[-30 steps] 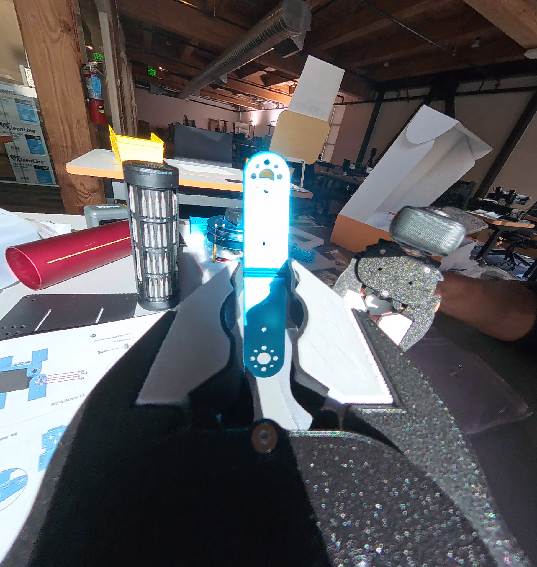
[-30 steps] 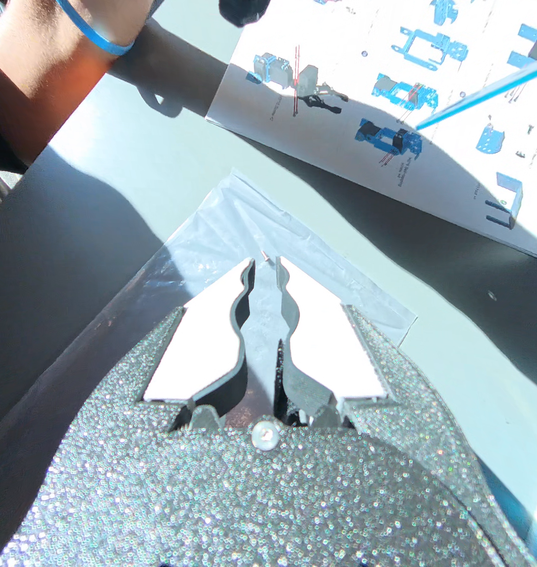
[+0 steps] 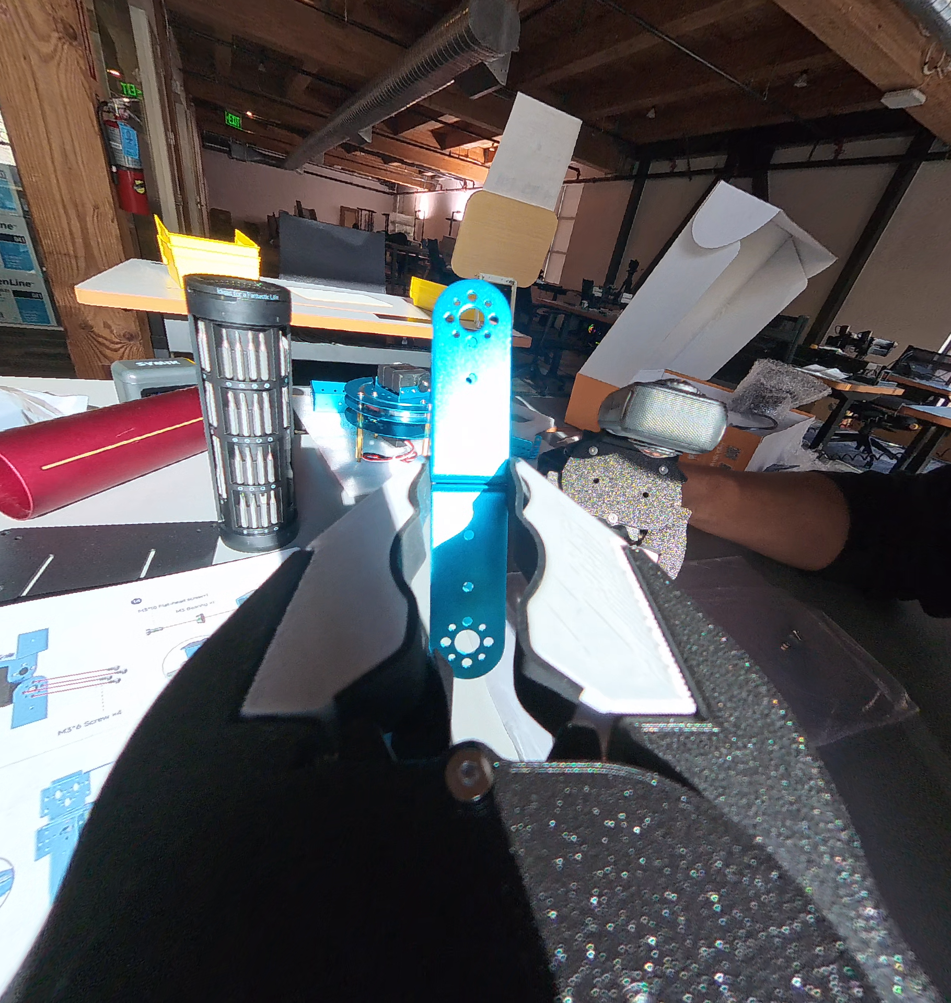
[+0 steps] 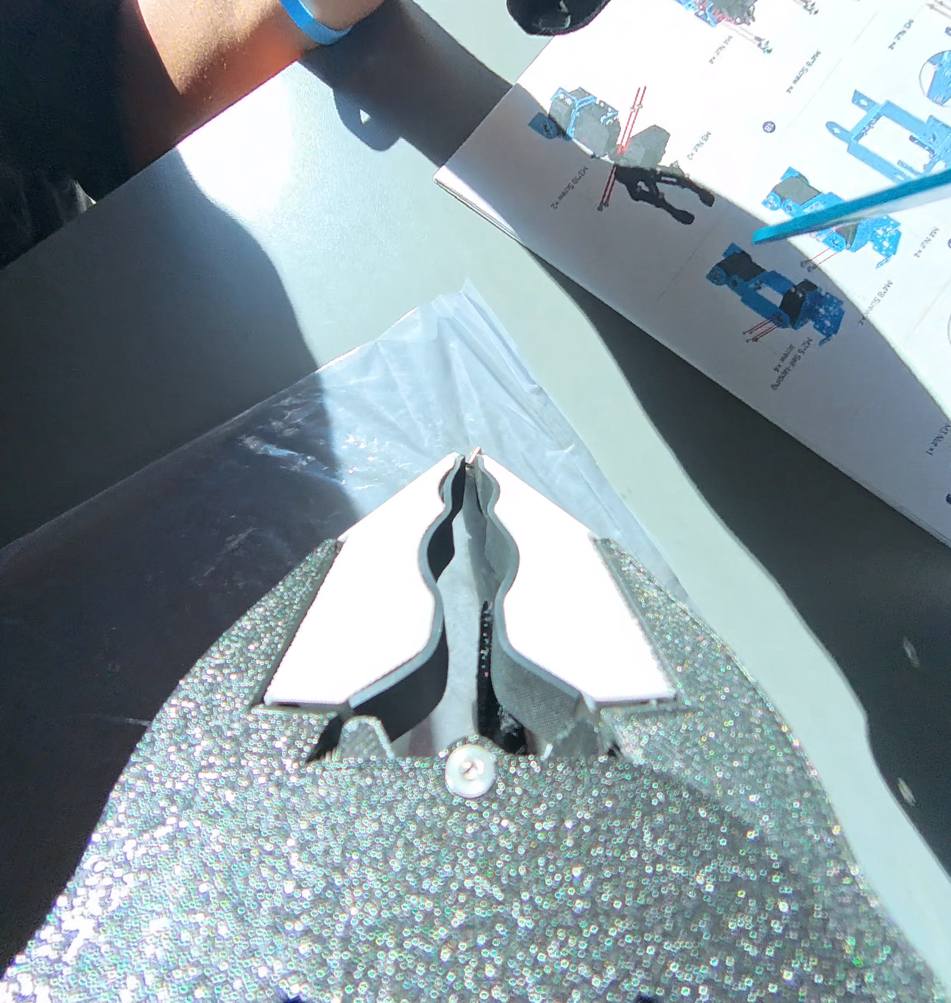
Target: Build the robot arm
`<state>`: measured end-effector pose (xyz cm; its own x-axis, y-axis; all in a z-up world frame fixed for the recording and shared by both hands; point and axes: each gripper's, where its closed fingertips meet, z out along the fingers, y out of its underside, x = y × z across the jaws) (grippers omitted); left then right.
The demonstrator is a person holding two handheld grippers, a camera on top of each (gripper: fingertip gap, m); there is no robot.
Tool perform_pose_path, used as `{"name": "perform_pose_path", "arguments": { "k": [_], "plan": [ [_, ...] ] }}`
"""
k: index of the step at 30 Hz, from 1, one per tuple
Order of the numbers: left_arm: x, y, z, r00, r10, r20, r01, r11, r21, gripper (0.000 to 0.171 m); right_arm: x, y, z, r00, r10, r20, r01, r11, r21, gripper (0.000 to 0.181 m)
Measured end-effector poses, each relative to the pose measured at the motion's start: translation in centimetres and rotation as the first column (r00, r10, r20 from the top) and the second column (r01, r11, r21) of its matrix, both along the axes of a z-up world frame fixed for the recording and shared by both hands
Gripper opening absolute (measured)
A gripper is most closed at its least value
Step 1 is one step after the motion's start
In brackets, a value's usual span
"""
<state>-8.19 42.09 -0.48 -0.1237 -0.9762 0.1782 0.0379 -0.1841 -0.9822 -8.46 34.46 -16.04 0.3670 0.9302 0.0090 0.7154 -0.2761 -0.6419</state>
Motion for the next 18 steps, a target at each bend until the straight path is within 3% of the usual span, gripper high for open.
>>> {"name": "perform_pose_path", "arguments": {
  "k": [8, 13, 15, 18],
  "plan": [
    [-0.3, -0.2, 0.4, 1.0, -0.014, 0.02, 0.014, 1.0, -0.009, 0.026, 0.4, 0.0, 1.0, 1.0, -0.026, 0.013, 0.025, 0.998, 0.054, 0.002],
    [-0.1, -0.6, 0.1, 1.0, -0.026, 0.002, 0.026, 0.999, 0.024, 0.026, 0.6, -0.3, 4.2, 0.98, -0.08, -0.185, 0.085, 0.996, 0.019, 0.0],
    [0.0, -0.9, 0.0, 1.0, -0.027, 0.0, 0.027, 0.998, 0.051, 0.026, 0.6, -0.6, 6.4, 0.934, -0.123, -0.335, 0.121, 0.992, -0.028, 0.0],
    [0.1, -1.3, 0.2, 1.0, -0.029, 0.002, 0.028, 0.997, 0.069, 0.026, 1.4, -0.7, 9.1, 0.784, -0.247, -0.569, 0.173, 0.968, -0.182, 0.0]
  ]
}}
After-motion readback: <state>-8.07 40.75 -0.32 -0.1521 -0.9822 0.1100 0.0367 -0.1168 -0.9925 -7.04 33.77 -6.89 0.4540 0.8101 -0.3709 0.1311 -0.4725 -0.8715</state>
